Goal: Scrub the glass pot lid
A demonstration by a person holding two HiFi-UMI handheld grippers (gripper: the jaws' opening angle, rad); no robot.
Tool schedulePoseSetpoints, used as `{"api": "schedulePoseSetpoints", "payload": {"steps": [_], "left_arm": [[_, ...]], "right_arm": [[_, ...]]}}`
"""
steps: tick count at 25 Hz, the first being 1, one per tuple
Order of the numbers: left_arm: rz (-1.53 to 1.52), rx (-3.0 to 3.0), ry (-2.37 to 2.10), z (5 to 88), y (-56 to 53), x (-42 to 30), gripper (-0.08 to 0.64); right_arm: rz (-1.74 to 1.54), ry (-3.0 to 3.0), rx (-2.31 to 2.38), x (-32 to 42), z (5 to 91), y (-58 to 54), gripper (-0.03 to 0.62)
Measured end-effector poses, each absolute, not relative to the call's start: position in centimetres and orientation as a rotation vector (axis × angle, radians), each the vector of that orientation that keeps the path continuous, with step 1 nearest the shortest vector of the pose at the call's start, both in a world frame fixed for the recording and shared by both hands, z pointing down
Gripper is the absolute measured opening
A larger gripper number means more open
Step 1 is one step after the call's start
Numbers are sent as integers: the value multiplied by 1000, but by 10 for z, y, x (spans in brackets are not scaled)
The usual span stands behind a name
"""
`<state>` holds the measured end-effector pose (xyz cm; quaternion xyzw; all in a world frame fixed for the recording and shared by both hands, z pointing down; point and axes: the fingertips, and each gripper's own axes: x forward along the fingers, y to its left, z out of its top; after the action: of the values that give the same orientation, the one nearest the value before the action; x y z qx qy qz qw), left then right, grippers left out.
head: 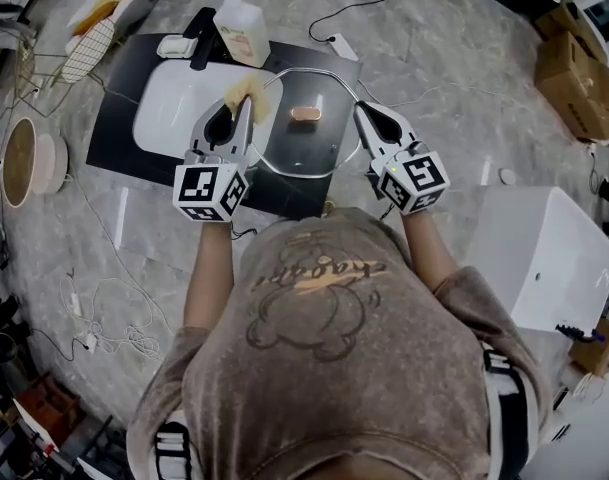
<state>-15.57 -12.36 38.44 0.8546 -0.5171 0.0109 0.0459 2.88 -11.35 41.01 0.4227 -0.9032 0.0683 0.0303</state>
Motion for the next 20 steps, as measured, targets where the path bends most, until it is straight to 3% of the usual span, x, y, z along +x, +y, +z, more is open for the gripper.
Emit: {"api": "schedulePoseSetpoints", "payload": {"steps": [20], "left_arm": [[44,2496,-1649,418,-107,-156,67]], "right_arm": [[251,-2675,1447,32,440,-116,-3]]}}
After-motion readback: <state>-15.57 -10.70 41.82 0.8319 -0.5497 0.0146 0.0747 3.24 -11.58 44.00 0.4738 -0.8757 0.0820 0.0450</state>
